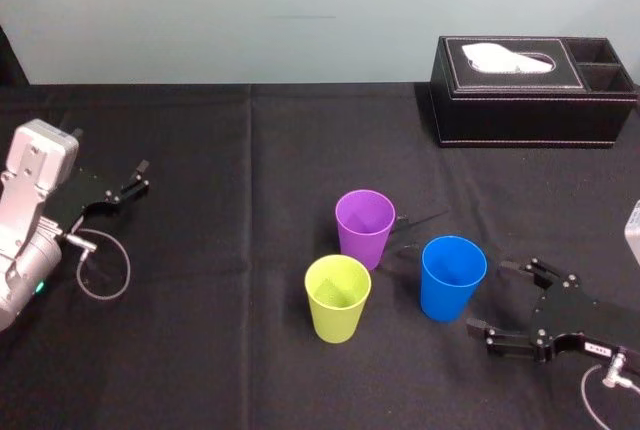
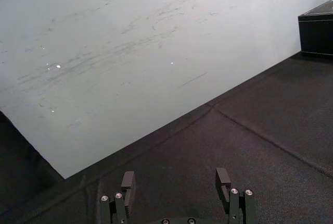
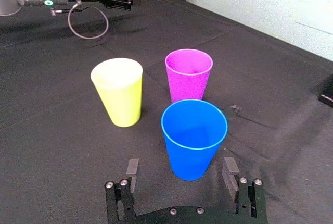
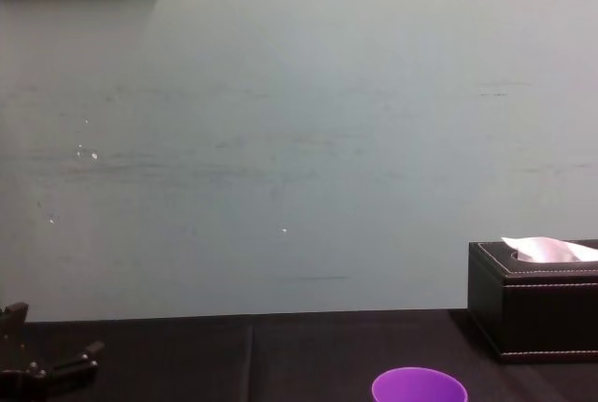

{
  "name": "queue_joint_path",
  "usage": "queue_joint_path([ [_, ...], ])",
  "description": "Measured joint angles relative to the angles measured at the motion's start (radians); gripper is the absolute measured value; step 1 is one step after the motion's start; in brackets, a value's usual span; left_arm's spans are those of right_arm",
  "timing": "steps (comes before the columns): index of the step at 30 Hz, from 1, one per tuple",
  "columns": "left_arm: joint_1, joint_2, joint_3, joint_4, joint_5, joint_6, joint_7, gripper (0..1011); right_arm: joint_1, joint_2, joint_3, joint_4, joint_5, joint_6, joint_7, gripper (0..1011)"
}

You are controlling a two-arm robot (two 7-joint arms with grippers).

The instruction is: Stack the three plastic cups sequentially using one hand.

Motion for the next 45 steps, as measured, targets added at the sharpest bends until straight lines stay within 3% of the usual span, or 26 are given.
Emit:
queue_joint_path([
  [27, 0.000, 0.000, 0.000, 0.000, 0.000, 0.000, 0.000, 1011, 0.134, -0.103, -0.110, 0.107, -0.035, -0.004, 0.009, 1003],
  [45, 0.000, 0.000, 0.000, 0.000, 0.000, 0.000, 0.000, 1011, 0.173, -0.127, -0.133, 0.121, -0.054, -0.013, -0.002, 1003],
])
